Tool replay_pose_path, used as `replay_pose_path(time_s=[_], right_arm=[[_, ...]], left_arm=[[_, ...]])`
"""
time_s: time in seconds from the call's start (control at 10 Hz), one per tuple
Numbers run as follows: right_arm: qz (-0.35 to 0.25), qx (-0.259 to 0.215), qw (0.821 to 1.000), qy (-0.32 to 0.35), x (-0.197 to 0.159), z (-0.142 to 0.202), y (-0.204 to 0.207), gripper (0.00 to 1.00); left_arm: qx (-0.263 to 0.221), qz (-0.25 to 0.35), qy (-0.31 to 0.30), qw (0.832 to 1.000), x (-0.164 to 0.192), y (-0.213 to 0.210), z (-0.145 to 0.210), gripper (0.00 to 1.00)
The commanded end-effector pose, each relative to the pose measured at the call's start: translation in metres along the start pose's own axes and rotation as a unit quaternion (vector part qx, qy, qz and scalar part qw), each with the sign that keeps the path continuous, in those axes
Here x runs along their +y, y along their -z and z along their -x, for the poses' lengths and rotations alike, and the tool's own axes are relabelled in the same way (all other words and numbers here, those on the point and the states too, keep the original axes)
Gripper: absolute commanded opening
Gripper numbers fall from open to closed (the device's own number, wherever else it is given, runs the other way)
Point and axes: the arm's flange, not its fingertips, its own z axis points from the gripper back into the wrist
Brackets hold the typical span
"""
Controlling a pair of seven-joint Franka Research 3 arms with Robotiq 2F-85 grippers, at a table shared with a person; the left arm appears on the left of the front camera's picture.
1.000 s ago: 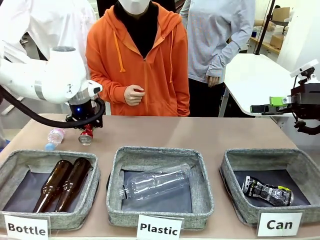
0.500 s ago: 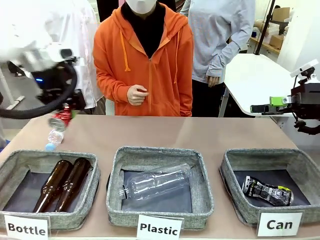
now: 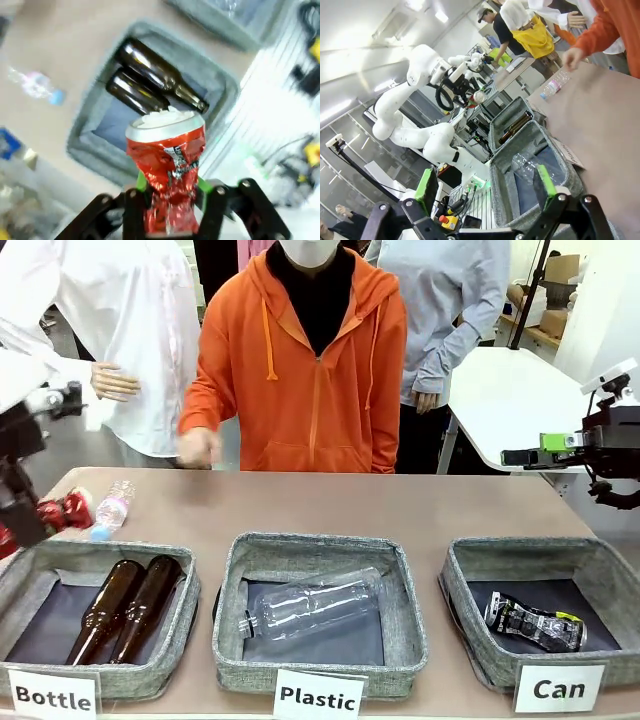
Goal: Sort the can waste into the basket.
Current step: Pick up the can waste from the table and place it in the right Fabric basket.
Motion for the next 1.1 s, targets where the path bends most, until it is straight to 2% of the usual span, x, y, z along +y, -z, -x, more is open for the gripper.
replay_pose_path(time_s=[0.0, 0.1, 0.2, 0.3, 0.4, 0.5, 0.6, 0.7, 0.9, 1.0], right_arm=[[-0.004, -0.002, 1.000, -0.009, 0.001, -0.003, 0.000, 1.00], [-0.004, -0.002, 1.000, -0.009, 0.001, -0.003, 0.000, 1.00], [-0.004, -0.002, 1.000, -0.009, 0.001, -0.003, 0.000, 1.00], [-0.004, -0.002, 1.000, -0.009, 0.001, -0.003, 0.000, 1.00], [-0.004, -0.002, 1.000, -0.009, 0.001, -0.003, 0.000, 1.00], [-0.004, -0.002, 1.000, -0.009, 0.001, -0.003, 0.000, 1.00], [-0.004, -0.002, 1.000, -0.009, 0.001, -0.003, 0.000, 1.00], [-0.004, -0.002, 1.000, -0.009, 0.001, -0.003, 0.000, 1.00], [-0.004, -0.002, 1.000, -0.009, 0.001, -0.003, 0.000, 1.00], [-0.004, -0.002, 1.000, -0.009, 0.001, -0.003, 0.000, 1.00]], left_arm=[[-0.078, 0.024, 0.122, 0.989, 0.006, -0.004, 0.027, 0.00], [0.000, 0.000, 0.000, 1.000, 0.000, 0.000, 0.000, 0.00], [0.000, 0.000, 0.000, 1.000, 0.000, 0.000, 0.000, 0.00], [-0.030, 0.001, 0.075, 0.997, -0.006, -0.002, 0.015, 0.28], [-0.131, 0.045, 0.280, 0.950, 0.013, 0.022, 0.004, 0.28], [-0.146, 0.030, 0.269, 0.952, -0.002, 0.034, -0.034, 0.28], [-0.154, 0.010, 0.292, 0.944, -0.023, 0.031, -0.072, 0.28], [-0.146, -0.025, 0.308, 0.940, -0.038, 0.017, -0.104, 0.28], [-0.134, -0.041, 0.345, 0.928, -0.067, 0.015, -0.163, 0.28], [-0.103, -0.061, 0.334, 0.935, -0.070, 0.011, -0.165, 0.28]])
